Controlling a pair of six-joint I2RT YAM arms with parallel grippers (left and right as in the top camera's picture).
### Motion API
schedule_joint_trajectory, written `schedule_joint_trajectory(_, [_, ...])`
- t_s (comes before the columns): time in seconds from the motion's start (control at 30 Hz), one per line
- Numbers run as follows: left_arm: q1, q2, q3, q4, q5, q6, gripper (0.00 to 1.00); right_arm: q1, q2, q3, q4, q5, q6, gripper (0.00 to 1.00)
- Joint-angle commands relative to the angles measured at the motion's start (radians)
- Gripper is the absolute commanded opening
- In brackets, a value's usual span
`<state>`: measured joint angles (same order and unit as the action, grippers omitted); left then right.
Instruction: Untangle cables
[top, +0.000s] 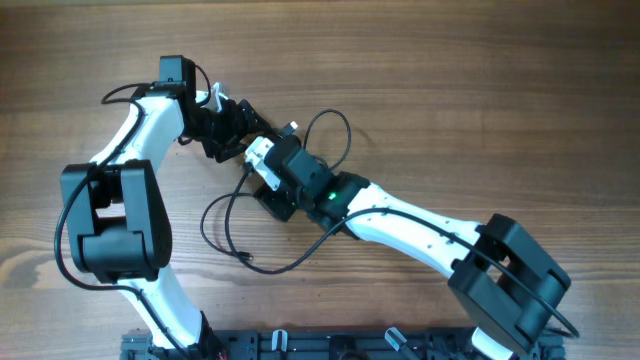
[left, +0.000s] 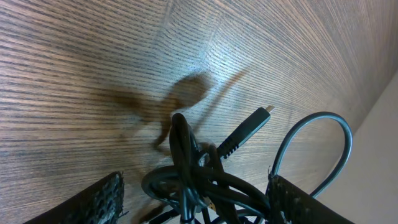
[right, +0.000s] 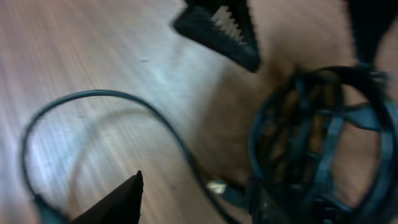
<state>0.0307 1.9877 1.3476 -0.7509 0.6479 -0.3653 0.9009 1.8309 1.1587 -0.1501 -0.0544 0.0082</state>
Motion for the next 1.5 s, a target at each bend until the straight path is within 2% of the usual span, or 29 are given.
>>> schedule_joint_trajectory(0.0, [-0.008,-0.012,-0.002,0.003,-0.009,-0.010,0.76,-0.019,0.024,0.014,0.008,0.076,-0.016,0.57])
schedule_joint_trajectory(0.13, [-0.021,-0.012,-0.002,0.007,-0.010,-0.010,0.76,-0.037,0.040,0.014,0.025,0.083,-0.034,0.61])
schedule_joint_trajectory(0.57, [-0.024,-0.012,-0.002,0.008,-0.010,-0.010,0.76,-0.108,0.091,0.012,0.010,0.134,-0.032,0.62])
schedule_joint_trajectory(0.77, [-0.024,-0.012,-0.002,0.011,-0.010,-0.010,0.76,-0.109,0.187,0.012,0.068,0.106,-0.114,0.62])
schedule_joint_trajectory(0.8, [-0.024,-0.012,-0.002,0.011,-0.010,-0.010,0.76,-0.109,0.198,0.012,0.076,0.106,-0.114,0.60])
schedule_joint_trajectory(0.83, [-0.024,-0.012,-0.002,0.011,-0.010,-0.010,0.76,-0.109,0.203,0.012,0.082,0.106,-0.114,0.52])
schedule_joint_trajectory(0.9, [-0.024,-0.012,-0.002,0.011,-0.010,-0.010,0.76,-0.109,0.195,0.012,0.090,0.105,-0.111,0.11])
schedule_joint_trajectory(0.93, [-0.024,-0.012,-0.002,0.011,-0.010,-0.010,0.76,-0.109,0.187,0.013,0.089,0.106,-0.100,0.04])
schedule_joint_trajectory(1.0, [-0.025,-0.012,-0.002,0.015,-0.010,-0.010,0.76,-0.109,0.138,0.013,0.079,0.064,-0.039,0.04])
schedule_joint_trajectory(1.33, [-0.029,-0.012,-0.002,0.018,-0.010,-0.010,0.76,-0.116,-0.061,0.013,0.063,-0.433,0.019,0.04])
schedule_joint_trajectory(1.4, [-0.029,-0.012,-0.002,0.018,-0.010,-0.010,0.75,-0.129,-0.062,0.013,0.041,-0.432,0.019,0.04])
schedule_joint_trajectory(1.47, [-0.024,-0.013,-0.002,0.016,-0.010,-0.010,0.67,-0.147,-0.062,0.013,-0.026,-0.326,0.021,0.04])
